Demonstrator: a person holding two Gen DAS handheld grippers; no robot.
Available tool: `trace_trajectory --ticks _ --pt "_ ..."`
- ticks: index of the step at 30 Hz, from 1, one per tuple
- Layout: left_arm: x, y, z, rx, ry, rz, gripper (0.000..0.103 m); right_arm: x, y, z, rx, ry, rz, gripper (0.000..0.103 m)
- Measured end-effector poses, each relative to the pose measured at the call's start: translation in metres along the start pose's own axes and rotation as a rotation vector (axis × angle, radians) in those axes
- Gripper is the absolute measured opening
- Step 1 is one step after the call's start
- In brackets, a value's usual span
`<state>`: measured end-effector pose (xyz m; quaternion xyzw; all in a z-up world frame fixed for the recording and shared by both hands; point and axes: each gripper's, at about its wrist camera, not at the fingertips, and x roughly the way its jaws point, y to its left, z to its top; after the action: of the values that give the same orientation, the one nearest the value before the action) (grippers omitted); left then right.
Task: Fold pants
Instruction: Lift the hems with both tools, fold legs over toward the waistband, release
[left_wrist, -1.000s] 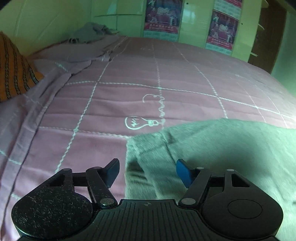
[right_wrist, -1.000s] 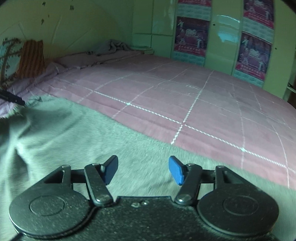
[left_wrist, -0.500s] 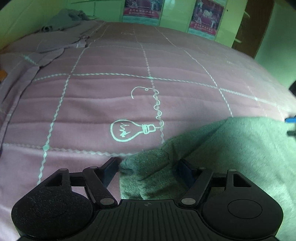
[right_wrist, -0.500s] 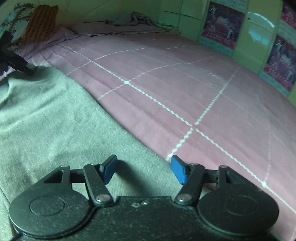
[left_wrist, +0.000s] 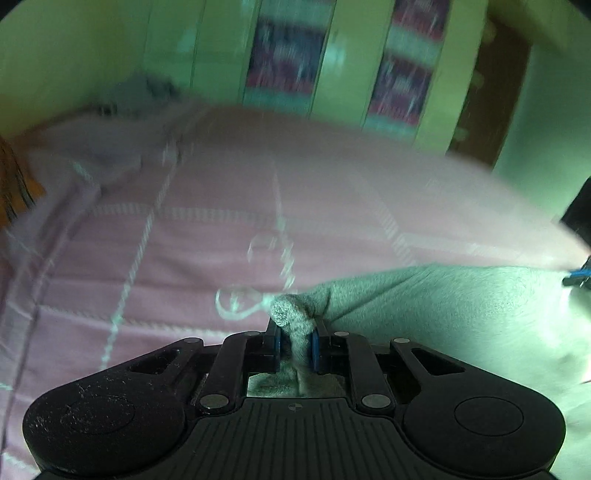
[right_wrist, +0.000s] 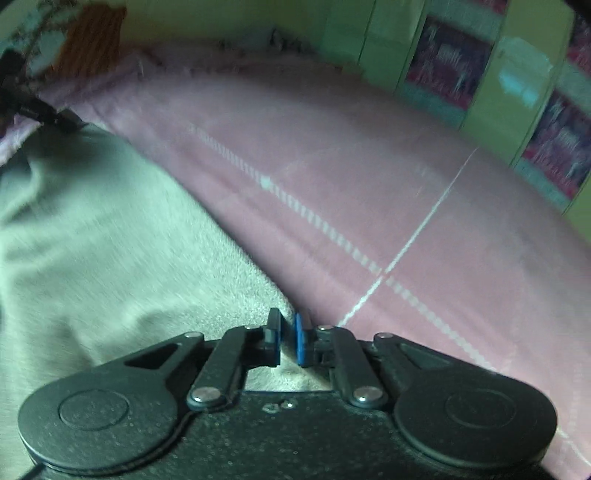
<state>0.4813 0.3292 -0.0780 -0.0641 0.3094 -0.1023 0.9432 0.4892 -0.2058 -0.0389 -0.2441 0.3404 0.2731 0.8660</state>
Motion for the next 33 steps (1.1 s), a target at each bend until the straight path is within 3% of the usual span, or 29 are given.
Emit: trace_trajectory --ticks 3,6,10,12,17,20,23,26,27,30,33 --pt "-0.055 -0.003 -0.002 -0.012 -0.108 -0.064 0.015 -0.061 0.020 -0.002 -0.035 -0.091 -0.033 0.007" --pt "-0.104 -0.011 -0.016 0.022 -0.162 -0.090 0.015 -0.124 0.049 -0.013 -0.086 -0.162 -0.055 0.007" --pt "-0.147 -0.021 -0.056 0.080 -0.125 -0.077 0.015 -0.187 0.094 -0.039 -0.099 -0.202 -0.059 0.007" --pt "-0.162 -0.023 -0.081 0.059 -0.105 -0.075 0.015 -0.204 0.120 -0.059 -0.107 -0.197 -0.066 0.007" --pt "-0.173 -0.042 -0.141 0.085 0.021 -0.003 0.016 -0.204 0.176 -0.120 0.020 -0.102 -0.027 0.008" --pt "-0.187 -0.047 -0.161 0.023 0.053 0.041 0.021 -0.181 0.193 -0.152 0.128 0.016 -0.047 0.015" --pt "-0.208 -0.042 -0.177 -0.045 0.047 0.081 0.030 -0.192 0.199 -0.157 0.229 -0.004 -0.083 0.022" --pt "-0.229 -0.029 -0.189 -0.151 0.055 0.136 0.070 -0.214 0.194 -0.156 0.377 -0.046 -0.058 0.025" --pt "-0.238 -0.025 -0.193 -0.198 0.046 0.136 0.075 -0.221 0.192 -0.155 0.422 -0.061 -0.055 0.026" --pt "-0.262 -0.013 -0.204 -0.374 -0.016 0.063 0.075 -0.236 0.178 -0.161 0.573 -0.088 -0.034 0.032" --pt "-0.262 -0.004 -0.208 -0.576 -0.059 -0.066 0.075 -0.239 0.164 -0.169 0.738 -0.090 0.001 0.045"
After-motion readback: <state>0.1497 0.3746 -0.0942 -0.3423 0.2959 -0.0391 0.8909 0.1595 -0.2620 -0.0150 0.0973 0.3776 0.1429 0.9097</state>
